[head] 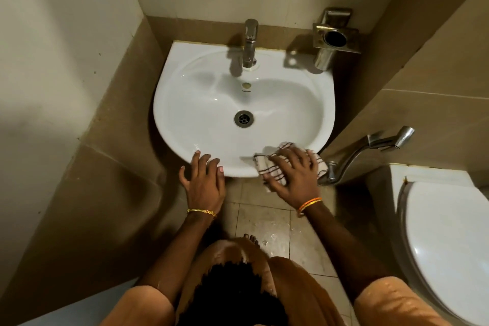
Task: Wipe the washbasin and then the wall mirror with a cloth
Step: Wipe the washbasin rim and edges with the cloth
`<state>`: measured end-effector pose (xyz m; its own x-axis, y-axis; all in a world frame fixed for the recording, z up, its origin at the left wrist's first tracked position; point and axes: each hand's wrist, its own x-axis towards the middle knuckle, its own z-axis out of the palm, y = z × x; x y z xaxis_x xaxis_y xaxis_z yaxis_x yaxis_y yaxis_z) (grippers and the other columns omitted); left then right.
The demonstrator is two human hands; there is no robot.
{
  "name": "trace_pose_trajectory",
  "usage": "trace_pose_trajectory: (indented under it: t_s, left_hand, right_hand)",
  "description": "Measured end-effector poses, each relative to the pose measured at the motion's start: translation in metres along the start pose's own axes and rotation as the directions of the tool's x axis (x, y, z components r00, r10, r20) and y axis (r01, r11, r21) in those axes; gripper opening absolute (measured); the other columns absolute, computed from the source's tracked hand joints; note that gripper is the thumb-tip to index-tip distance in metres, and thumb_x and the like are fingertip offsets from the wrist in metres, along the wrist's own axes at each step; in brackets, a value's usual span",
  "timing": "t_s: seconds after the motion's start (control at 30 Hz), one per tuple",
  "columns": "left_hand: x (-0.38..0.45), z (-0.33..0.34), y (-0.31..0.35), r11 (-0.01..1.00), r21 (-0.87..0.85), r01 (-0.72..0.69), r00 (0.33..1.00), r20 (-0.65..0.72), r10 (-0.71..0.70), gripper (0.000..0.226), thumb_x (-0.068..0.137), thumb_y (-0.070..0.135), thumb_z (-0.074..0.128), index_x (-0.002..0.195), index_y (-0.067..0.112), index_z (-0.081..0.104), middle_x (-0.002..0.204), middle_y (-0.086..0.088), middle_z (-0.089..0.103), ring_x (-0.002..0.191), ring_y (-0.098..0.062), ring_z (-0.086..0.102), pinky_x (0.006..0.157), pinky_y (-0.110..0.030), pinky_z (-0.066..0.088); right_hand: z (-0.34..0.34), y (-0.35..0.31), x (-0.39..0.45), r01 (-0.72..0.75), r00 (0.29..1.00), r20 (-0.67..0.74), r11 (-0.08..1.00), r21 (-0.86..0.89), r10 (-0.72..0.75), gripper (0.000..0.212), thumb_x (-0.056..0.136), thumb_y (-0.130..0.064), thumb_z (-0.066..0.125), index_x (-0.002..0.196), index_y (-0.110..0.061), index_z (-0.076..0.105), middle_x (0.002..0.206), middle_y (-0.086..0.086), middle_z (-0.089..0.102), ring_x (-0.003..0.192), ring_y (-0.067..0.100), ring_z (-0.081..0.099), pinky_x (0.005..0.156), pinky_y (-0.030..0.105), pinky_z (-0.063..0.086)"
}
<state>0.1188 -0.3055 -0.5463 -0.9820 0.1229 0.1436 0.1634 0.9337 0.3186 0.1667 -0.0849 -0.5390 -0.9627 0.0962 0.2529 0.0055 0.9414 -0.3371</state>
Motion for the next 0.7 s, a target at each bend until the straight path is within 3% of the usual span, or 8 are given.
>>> trace_pose_trajectory:
  t_s: [0.13,0.3,0.4,0.47,0.57,0.7]
  left_hand:
    - [0.005,-0.002,0.004,1.0,-0.008,0.004,0.999,-0.041,-0.004,0.03,0.088,0.031,0.038,0.099,0.02,0.064,0.117,0.0,0.063,0.132,-0.023,0.044,0.105,-0.051,0.016]
    - [0.021,-0.016,0.027,0.993,-0.04,0.11,0.994,-0.003,-0.11,0.034,0.078,0.043,0.045,0.082,0.017,0.067,0.088,-0.003,0.066,0.104,-0.026,0.058,0.102,-0.053,0.021]
    - [0.021,-0.014,0.05,0.984,-0.14,-0.107,0.986,0.11,0.122,0.041,0.079,0.047,0.039,0.085,0.018,0.067,0.088,-0.002,0.067,0.092,-0.025,0.062,0.094,-0.038,0.024]
    - [0.021,-0.011,0.062,0.954,-0.21,-0.215,0.948,0.192,0.256,0.042,0.079,0.048,0.04,0.087,0.015,0.066,0.089,-0.004,0.066,0.089,-0.025,0.061,0.088,-0.036,0.033]
    - [0.024,-0.006,0.063,0.933,-0.227,-0.278,0.926,0.194,0.323,0.039,0.076,0.049,0.051,0.084,0.014,0.065,0.083,-0.007,0.062,0.084,-0.027,0.06,0.069,-0.035,0.045]
    - [0.028,-0.003,0.056,0.906,-0.237,-0.349,0.908,0.154,0.39,0.041,0.071,0.053,0.056,0.078,0.014,0.064,0.077,-0.005,0.06,0.075,-0.025,0.059,0.059,-0.032,0.045]
  right_hand:
    - [-0.023,0.057,0.029,-0.114,0.993,0.046,0.993,0.035,0.112,0.05,0.079,-0.063,0.046,0.103,-0.026,0.069,0.122,-0.001,0.061,0.131,0.024,0.04,0.111,0.046,0.016]
    - [-0.01,0.024,0.027,-0.303,0.947,-0.057,0.937,0.177,0.317,0.054,0.07,-0.058,0.053,0.102,-0.017,0.068,0.128,0.006,0.057,0.138,0.032,0.03,0.11,0.055,0.02]
    - [-0.001,-0.013,0.004,-0.329,0.926,-0.06,0.874,0.357,0.373,0.056,0.072,-0.054,0.057,0.11,-0.014,0.063,0.142,0.008,0.045,0.144,0.033,0.012,0.113,0.049,0.013]
    - [0.002,-0.024,-0.003,-0.334,0.922,-0.03,0.832,0.444,0.386,0.055,0.074,-0.049,0.058,0.114,-0.012,0.061,0.148,0.007,0.037,0.146,0.031,0.003,0.113,0.044,0.012]
    - [0.004,-0.021,-0.003,-0.325,0.925,-0.029,0.827,0.458,0.379,0.054,0.078,-0.049,0.056,0.117,-0.013,0.062,0.149,0.007,0.037,0.146,0.029,0.003,0.113,0.043,0.016]
    - [-0.001,0.007,0.014,-0.341,0.92,-0.031,0.836,0.43,0.391,0.05,0.081,-0.044,0.051,0.114,-0.009,0.064,0.146,0.011,0.04,0.144,0.035,0.006,0.114,0.043,0.014]
